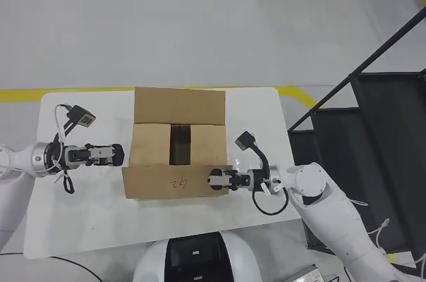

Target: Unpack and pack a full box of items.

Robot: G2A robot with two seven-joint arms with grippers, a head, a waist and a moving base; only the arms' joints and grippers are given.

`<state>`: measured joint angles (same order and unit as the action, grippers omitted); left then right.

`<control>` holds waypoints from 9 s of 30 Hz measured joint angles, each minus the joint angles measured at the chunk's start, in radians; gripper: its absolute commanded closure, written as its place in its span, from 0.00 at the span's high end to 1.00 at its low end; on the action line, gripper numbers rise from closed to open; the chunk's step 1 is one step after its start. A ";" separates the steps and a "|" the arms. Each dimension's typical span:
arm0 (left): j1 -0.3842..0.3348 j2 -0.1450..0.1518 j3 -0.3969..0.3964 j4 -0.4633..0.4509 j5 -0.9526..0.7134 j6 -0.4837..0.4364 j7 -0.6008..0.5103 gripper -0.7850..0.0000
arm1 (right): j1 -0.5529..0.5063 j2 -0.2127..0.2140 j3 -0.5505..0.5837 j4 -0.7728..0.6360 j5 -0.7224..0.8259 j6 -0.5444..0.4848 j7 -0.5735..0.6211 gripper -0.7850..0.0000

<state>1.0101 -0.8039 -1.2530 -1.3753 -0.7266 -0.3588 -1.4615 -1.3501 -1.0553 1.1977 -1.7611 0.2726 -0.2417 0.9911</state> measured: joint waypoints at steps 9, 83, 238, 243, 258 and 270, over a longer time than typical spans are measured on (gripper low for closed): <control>-0.130 -0.034 0.054 0.158 0.005 -0.101 0.100 1.00 | 0.044 -0.009 -0.058 0.042 -0.092 0.031 -0.064 1.00; -0.448 -0.299 0.334 0.736 0.008 -0.272 0.326 1.00 | 0.052 0.013 -0.092 -0.029 -0.154 0.085 0.008 1.00; -0.254 -0.240 0.254 0.413 0.135 0.008 -0.008 1.00 | 0.072 0.026 -0.116 0.000 -0.264 0.167 -0.127 1.00; -0.226 -0.210 0.238 0.378 0.176 -0.009 0.008 1.00 | 0.070 0.026 -0.116 -0.004 -0.265 0.169 -0.127 1.00; -0.208 -0.163 0.229 0.332 0.177 -0.039 0.039 1.00 | -0.046 0.060 0.039 -0.133 -0.255 0.154 -0.077 1.00; -0.208 -0.163 0.229 0.332 0.176 -0.039 0.039 1.00 | -0.265 0.104 0.304 -0.265 -0.250 0.127 0.015 1.00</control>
<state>0.8023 -0.9669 -1.0242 -1.0428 -0.5508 -0.3976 -1.4227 -1.6155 -0.9514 1.5020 -2.0264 0.0229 -0.1145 1.0065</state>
